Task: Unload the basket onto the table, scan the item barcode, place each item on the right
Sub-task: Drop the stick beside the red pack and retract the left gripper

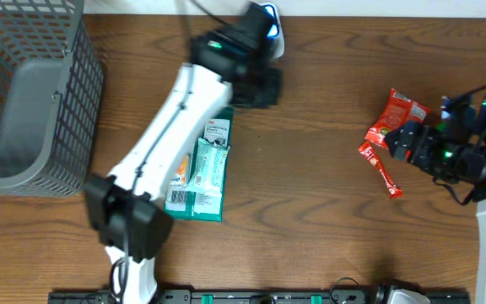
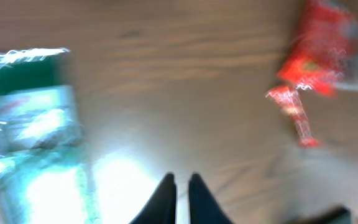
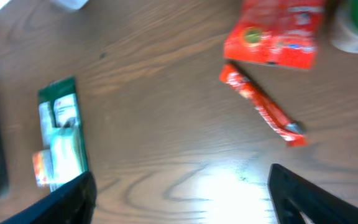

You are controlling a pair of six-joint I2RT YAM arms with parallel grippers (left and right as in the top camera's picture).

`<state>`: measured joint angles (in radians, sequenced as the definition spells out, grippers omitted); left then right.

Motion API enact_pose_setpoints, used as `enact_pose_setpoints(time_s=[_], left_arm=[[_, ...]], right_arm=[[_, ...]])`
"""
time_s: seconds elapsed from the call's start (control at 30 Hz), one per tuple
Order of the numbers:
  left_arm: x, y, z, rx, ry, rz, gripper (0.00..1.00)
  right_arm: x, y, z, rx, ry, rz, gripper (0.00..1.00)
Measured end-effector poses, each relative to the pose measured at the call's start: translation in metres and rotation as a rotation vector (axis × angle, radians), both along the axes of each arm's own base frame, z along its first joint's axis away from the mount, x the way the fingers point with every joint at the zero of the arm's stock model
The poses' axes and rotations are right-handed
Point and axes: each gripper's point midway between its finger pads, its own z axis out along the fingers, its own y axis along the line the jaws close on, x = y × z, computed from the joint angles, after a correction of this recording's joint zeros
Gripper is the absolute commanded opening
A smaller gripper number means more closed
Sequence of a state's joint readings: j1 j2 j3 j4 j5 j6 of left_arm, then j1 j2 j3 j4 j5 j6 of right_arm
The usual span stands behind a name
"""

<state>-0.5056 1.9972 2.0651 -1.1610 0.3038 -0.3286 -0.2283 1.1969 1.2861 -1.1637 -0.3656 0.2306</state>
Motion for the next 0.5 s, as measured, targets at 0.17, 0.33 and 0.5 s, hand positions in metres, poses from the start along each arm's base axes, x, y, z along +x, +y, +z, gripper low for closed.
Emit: enact_pose_setpoints(time_s=[0.17,0.33,0.5], left_arm=[[-0.006,0.1,0.001,0.196,0.077,0.15,0.07],[-0.009,0.174,-0.005,0.34,0.146,0.282,0.07],[-0.014,0.22,-0.014,0.408,0.206,0.356,0.08]], right_arm=[[0.005,0.043,-0.003,0.028,0.0,0.154,0.81],[0.015,0.106,-0.018,0.058,0.027,0.337,0.82],[0.022,0.174,-0.044,0.085,0.069,0.488,0.82]])
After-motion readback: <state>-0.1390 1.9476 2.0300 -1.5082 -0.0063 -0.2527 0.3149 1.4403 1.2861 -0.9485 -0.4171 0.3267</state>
